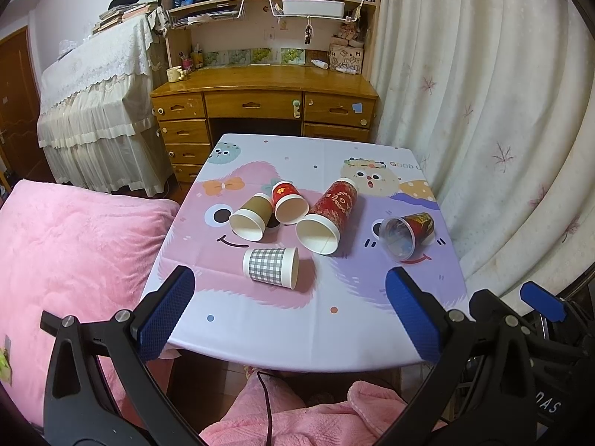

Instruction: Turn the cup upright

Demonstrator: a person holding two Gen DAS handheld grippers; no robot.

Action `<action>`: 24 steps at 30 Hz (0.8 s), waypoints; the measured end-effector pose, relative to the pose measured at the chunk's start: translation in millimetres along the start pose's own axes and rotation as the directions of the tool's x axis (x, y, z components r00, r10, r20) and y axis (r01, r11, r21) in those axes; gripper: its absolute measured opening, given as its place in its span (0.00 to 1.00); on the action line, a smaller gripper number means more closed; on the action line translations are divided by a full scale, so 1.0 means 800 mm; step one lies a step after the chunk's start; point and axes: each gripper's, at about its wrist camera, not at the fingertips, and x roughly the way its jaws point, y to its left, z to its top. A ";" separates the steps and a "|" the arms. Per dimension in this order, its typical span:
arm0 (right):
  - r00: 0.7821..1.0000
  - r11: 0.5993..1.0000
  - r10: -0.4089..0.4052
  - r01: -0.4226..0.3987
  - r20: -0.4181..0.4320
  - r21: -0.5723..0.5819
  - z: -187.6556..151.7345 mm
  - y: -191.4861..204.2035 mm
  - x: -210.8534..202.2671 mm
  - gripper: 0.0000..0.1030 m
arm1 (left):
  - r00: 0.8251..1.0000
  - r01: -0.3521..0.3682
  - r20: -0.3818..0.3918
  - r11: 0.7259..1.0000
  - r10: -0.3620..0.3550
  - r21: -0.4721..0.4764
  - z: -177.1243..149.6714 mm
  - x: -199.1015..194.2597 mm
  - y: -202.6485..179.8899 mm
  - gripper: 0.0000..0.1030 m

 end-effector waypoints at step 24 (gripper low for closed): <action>0.999 0.999 0.039 -0.039 -0.024 0.022 -0.020 -0.002 0.001 0.91 | 0.997 -0.011 -0.080 0.999 0.015 0.050 -0.014 0.015 0.000 0.99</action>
